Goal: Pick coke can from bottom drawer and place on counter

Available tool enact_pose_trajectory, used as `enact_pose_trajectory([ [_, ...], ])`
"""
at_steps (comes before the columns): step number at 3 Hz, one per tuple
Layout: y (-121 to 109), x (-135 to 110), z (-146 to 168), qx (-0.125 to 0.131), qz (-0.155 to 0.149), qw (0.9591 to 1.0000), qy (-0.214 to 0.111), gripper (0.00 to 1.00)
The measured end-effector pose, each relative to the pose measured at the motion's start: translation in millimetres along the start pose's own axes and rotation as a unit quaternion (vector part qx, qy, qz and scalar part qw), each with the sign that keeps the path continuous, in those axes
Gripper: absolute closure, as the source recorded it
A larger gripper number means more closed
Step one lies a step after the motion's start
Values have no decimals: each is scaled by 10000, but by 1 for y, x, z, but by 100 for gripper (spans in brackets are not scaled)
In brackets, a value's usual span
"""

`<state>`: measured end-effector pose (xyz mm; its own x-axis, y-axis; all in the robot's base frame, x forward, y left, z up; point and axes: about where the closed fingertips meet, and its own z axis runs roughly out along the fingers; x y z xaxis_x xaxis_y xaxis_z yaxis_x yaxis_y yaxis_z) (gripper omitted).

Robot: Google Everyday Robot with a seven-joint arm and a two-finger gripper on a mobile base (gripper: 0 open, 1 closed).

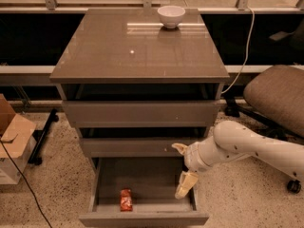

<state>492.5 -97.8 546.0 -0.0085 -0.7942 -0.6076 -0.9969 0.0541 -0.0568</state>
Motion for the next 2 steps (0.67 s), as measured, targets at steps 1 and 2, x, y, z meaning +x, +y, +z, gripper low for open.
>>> enact_pose_trajectory([
  [1, -3, 1, 15, -109, -93, 9999, 52, 0],
  [2, -15, 4, 39, -97, -364, 9988, 308, 0],
])
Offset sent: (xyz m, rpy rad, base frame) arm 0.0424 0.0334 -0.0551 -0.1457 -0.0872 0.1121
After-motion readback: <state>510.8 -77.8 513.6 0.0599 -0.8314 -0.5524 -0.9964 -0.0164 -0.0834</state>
